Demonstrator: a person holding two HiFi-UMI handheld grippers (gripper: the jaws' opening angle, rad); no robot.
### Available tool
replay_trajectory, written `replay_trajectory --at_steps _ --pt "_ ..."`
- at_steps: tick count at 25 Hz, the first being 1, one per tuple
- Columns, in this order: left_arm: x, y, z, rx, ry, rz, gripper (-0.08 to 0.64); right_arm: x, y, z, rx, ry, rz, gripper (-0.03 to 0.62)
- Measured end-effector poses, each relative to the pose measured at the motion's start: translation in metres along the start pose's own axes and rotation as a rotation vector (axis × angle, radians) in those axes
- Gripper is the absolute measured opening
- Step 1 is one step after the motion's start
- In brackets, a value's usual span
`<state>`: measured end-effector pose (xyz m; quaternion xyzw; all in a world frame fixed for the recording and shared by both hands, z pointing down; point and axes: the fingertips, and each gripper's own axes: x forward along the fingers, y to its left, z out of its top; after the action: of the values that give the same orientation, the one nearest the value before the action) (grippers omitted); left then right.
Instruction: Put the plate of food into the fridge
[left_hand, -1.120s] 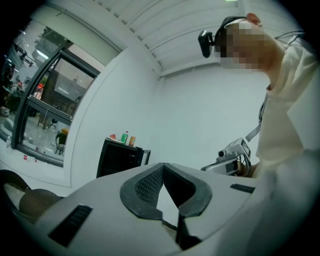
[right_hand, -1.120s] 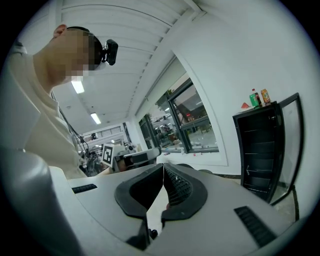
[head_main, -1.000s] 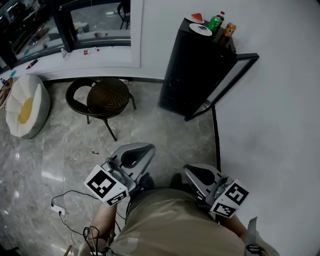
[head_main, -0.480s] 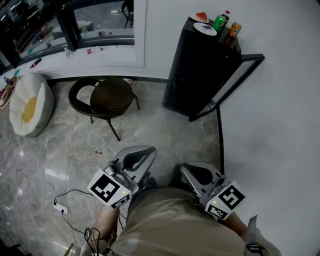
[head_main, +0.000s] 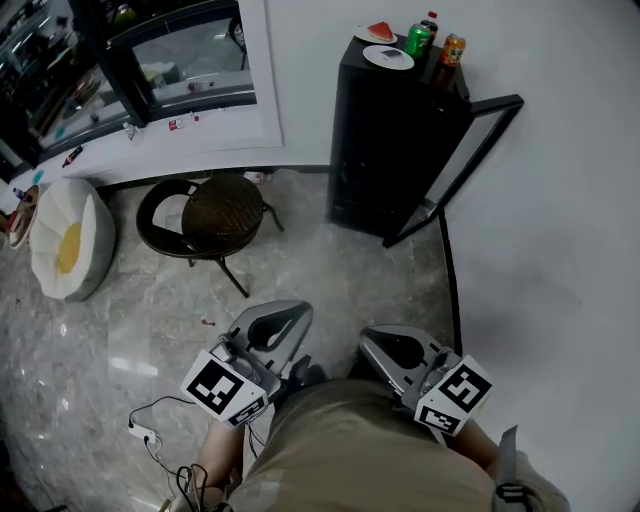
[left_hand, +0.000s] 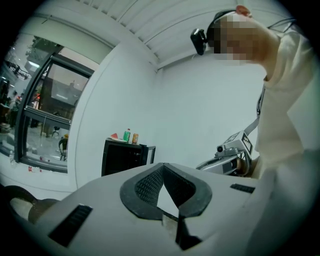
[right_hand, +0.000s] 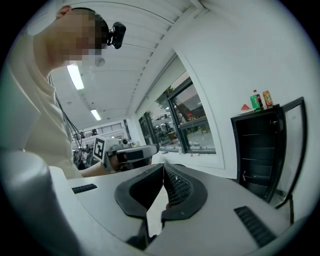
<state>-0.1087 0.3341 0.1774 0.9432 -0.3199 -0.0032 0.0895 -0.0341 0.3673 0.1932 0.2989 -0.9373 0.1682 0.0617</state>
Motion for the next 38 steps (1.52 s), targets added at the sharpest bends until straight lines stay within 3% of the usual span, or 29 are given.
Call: replay_trajectory --at_steps 11,21,24,28,32,38 --pt "0.08 -0.009 0.016 0.053 0.053 0.002 0.009 -0.023 -0.067 0.021 0.049 -0.049 0.05 0.02" --pt "0.157 -0.024 0.024 0.101 0.086 0.087 0.009 -0.057 -0.131 0.039 0.039 -0.083 0.148 0.02" --pt "0.173 -0.026 0.035 0.109 0.072 0.116 0.009 -0.064 -0.146 0.042 -0.004 -0.077 0.14 0.02" --pt "0.187 -0.028 0.038 0.115 0.082 0.11 0.009 -0.072 -0.156 0.04 -0.067 -0.05 0.119 0.02" --pt "0.199 -0.029 0.033 0.12 0.103 0.089 0.009 -0.077 -0.167 0.042 -0.021 -0.104 0.124 0.02" --pt "0.209 -0.021 0.029 0.108 0.105 0.051 0.009 -0.07 -0.174 0.044 0.004 -0.089 0.135 0.02"
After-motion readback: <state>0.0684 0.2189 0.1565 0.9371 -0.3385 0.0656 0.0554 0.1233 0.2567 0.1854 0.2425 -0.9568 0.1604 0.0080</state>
